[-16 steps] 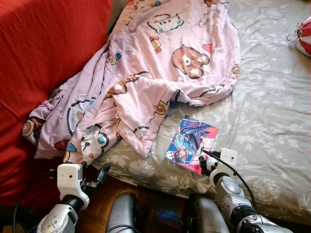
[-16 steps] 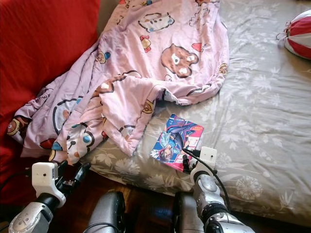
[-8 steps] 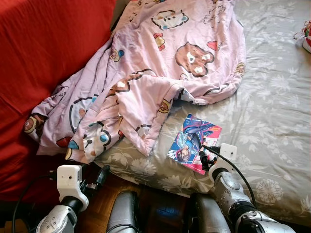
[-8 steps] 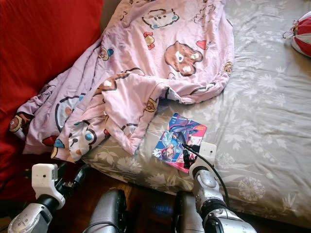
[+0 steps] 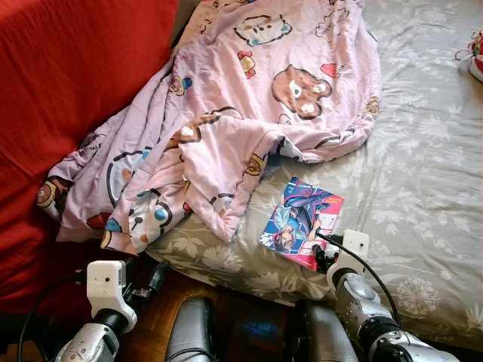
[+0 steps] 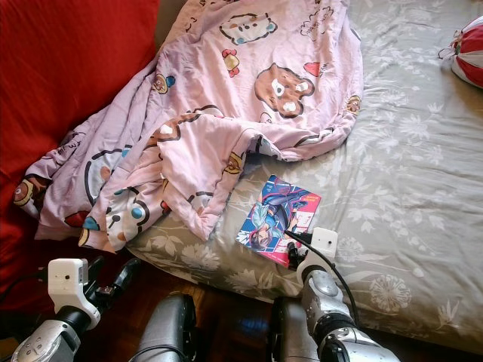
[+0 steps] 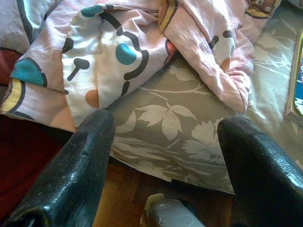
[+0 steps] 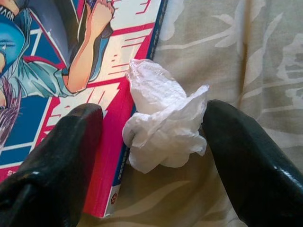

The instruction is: Clean up the room

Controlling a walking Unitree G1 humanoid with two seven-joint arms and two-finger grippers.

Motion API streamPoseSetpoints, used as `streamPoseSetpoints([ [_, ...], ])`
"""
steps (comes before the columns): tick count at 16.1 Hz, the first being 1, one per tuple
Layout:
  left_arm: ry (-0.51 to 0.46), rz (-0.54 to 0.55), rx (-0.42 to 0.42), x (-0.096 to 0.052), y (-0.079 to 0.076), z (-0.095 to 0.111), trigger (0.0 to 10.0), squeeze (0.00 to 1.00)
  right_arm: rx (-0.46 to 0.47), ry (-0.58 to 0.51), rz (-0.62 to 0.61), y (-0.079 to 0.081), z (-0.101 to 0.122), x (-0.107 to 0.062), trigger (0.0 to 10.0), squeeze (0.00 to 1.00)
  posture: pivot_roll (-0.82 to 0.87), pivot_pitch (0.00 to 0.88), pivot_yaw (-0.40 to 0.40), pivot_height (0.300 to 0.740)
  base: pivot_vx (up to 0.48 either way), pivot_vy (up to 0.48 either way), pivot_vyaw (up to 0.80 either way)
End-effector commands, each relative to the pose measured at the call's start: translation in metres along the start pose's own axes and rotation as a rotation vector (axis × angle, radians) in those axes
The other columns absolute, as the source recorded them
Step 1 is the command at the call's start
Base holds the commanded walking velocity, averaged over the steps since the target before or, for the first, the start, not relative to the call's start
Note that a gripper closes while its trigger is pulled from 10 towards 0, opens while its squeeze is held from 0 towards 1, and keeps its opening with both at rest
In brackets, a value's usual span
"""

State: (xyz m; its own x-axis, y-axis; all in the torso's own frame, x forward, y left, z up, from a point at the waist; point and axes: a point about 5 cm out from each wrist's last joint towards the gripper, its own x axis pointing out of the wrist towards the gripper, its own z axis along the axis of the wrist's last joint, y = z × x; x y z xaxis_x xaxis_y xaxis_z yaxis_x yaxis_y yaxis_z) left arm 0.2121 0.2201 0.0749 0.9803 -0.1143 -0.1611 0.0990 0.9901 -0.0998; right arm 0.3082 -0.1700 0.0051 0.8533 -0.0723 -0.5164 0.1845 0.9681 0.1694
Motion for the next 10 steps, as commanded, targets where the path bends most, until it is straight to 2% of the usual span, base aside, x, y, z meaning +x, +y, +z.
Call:
streamPoseSetpoints([
  [1,0.028,0.018,0.007,-0.0062,0.0056,-0.004,10.0,0.0,-0.002,0.066,-0.004,-0.0007,-0.0184,-0.0038,10.0,0.0,0.18,0.32,0.048,0.633,0.0,0.0,0.0],
  [2,0.027,0.018,0.009,-0.0059,0.0059,-0.0037,10.0,0.0,-0.005,0.067,-0.004,0.0,-0.0188,-0.0038,10.0,0.0,0.18,0.32,0.048,0.633,0.0,0.0,0.0],
  [3,0.027,0.02,0.006,-0.0048,0.0065,-0.0046,10.0,0.0,-0.006,0.056,-0.008,0.0015,-0.0168,-0.0034,0.0,0.0,0.18,0.322,0.045,0.633,0.0,0.0,0.0],
  [10,0.021,0.014,0.007,-0.0019,0.0041,-0.0049,10.0,0.0,-0.006,0.066,-0.018,-0.002,-0.0165,-0.0032,0.0,0.0,0.17,0.311,0.041,0.633,0.0,0.0,0.0],
])
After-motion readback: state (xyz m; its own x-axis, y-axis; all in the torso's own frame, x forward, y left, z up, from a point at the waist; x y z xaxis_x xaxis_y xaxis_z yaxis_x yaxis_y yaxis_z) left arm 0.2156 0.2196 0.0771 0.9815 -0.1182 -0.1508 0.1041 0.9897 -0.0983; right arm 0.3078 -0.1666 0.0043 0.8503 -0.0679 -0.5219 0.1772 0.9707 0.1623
